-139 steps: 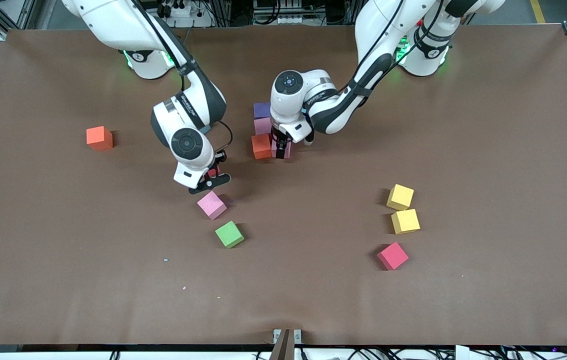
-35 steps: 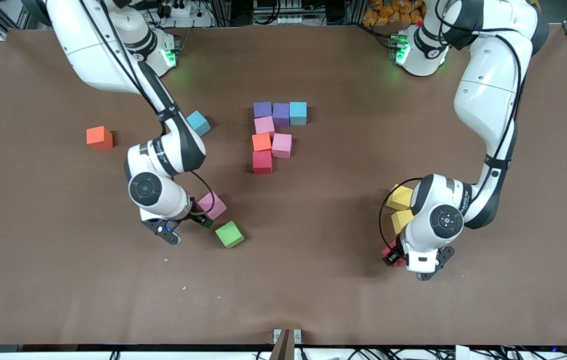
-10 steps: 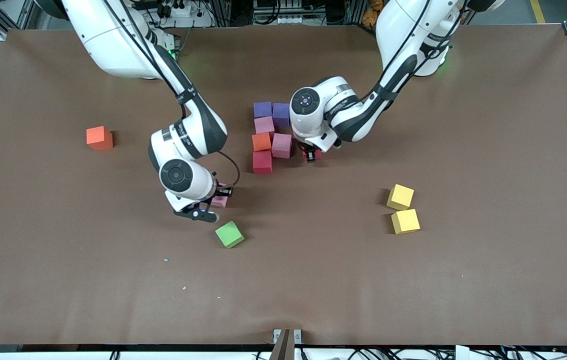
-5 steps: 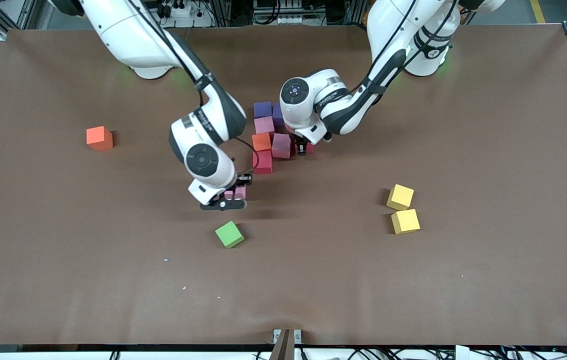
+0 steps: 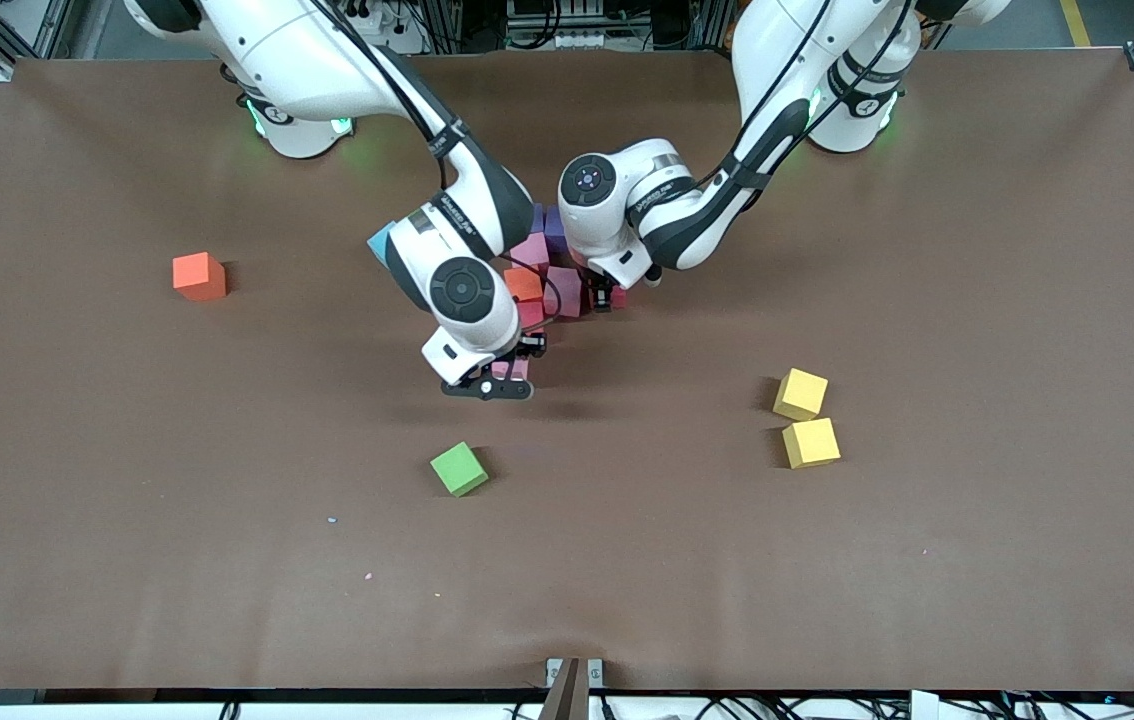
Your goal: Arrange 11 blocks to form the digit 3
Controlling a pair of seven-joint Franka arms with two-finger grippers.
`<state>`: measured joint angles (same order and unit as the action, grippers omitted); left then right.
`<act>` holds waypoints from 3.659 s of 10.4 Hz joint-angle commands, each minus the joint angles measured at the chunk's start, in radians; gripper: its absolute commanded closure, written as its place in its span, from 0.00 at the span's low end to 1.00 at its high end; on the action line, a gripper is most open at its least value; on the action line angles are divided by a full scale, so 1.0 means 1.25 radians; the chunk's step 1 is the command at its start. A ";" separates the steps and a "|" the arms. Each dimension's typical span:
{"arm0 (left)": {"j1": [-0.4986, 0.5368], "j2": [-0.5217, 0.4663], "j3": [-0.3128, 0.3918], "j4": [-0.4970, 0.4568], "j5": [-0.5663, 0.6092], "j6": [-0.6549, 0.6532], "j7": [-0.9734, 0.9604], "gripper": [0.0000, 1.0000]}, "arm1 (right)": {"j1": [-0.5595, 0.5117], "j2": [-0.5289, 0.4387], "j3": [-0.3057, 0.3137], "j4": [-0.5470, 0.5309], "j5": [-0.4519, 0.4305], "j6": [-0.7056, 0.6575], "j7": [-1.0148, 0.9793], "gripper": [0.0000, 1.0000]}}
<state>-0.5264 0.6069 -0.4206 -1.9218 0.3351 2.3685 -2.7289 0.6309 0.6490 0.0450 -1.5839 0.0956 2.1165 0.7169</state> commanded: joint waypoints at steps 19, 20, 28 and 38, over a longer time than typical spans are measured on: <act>-0.037 0.043 0.005 0.038 0.066 0.024 -0.159 1.00 | 0.051 0.074 -0.004 0.028 -0.030 0.027 -0.035 0.94; -0.037 0.043 0.005 0.039 0.066 0.024 -0.161 1.00 | 0.051 0.074 -0.005 0.023 -0.031 0.029 -0.035 0.81; -0.037 0.046 0.005 0.039 0.068 0.024 -0.151 0.81 | 0.055 0.067 -0.004 0.030 -0.037 0.019 -0.026 0.00; -0.018 -0.034 -0.002 0.026 0.103 -0.027 -0.112 0.00 | -0.085 -0.087 -0.009 0.067 0.002 -0.125 -0.035 0.00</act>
<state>-0.5528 0.6201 -0.4148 -1.8767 0.4106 2.3695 -2.7502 0.5694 0.5676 0.0274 -1.4839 0.0797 1.9711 0.6753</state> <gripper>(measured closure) 0.000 0.000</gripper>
